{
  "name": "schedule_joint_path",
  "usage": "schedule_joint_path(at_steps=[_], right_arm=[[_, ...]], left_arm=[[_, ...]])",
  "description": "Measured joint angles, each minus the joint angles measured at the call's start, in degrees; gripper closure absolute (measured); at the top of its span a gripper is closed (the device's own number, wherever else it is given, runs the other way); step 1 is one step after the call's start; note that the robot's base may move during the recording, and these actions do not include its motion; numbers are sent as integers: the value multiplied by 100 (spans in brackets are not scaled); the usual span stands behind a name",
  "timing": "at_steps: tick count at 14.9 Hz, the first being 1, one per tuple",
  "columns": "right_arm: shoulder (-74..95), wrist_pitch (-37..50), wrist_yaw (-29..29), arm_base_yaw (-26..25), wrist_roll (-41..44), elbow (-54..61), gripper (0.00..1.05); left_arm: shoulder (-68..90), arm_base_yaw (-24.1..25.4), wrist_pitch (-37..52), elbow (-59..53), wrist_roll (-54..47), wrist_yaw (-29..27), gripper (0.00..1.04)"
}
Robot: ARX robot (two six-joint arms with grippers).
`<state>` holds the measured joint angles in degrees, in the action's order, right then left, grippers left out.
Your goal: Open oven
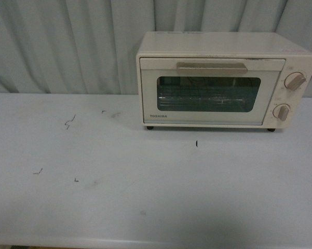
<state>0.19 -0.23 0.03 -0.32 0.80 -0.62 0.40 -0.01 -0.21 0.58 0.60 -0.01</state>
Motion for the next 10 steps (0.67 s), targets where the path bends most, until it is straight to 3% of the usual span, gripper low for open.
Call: schedule_joint_path(at_steps=[10], right_arm=[[0,2,0,0,0,0,6]], left_arm=[[0,0,4,0,0,2,7]])
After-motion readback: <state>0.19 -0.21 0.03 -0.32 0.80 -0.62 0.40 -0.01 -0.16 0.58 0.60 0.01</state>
